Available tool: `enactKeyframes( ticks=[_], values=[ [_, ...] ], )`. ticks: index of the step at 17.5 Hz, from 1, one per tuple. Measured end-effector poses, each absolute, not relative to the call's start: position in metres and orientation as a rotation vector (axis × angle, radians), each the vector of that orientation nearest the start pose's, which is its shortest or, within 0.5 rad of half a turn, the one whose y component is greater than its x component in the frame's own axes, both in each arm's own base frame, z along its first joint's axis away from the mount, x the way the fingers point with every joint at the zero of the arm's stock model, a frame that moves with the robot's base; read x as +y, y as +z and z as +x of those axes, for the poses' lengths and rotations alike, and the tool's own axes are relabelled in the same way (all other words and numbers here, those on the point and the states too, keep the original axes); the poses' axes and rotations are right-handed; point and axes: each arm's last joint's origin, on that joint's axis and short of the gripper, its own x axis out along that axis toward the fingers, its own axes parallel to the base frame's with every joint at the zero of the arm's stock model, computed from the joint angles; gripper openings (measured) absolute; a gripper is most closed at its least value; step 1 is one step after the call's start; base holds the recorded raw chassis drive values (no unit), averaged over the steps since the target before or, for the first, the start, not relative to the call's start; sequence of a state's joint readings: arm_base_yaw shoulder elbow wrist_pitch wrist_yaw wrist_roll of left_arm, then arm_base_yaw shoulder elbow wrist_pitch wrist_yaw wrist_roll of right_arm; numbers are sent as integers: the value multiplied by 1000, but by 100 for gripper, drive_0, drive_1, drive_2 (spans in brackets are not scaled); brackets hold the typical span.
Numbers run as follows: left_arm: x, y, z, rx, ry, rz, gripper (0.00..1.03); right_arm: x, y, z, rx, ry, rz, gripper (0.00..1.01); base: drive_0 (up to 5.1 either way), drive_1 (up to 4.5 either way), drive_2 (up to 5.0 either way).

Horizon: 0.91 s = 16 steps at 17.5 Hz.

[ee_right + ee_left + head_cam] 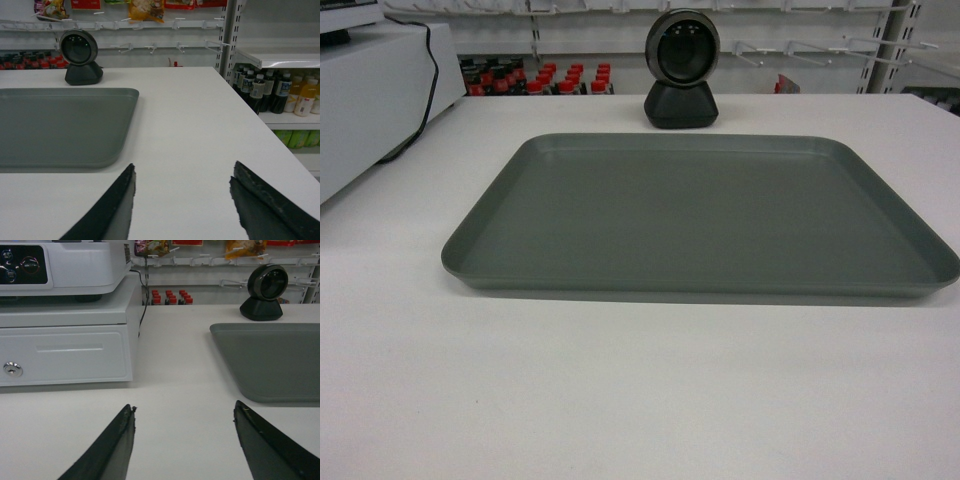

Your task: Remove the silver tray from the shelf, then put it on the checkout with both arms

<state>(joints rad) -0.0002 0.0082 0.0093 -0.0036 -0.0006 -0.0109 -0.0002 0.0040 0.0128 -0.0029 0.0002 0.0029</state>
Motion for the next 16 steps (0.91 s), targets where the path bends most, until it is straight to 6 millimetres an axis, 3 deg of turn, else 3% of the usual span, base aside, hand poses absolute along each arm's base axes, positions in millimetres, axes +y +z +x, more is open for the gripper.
enactKeyframes(
  ticks=[4,9,16],
  values=[
    [0,166,98,2,0,-10,99,0,167,97,-6,0,3,95,0,0,0],
    [0,166,98,2,0,-10,98,0,167,97,-6,0,3,98,1,-35,37],
    [0,166,98,2,0,-10,98,0,167,97,-5,0,2,98,6,-411,423]
  ],
)
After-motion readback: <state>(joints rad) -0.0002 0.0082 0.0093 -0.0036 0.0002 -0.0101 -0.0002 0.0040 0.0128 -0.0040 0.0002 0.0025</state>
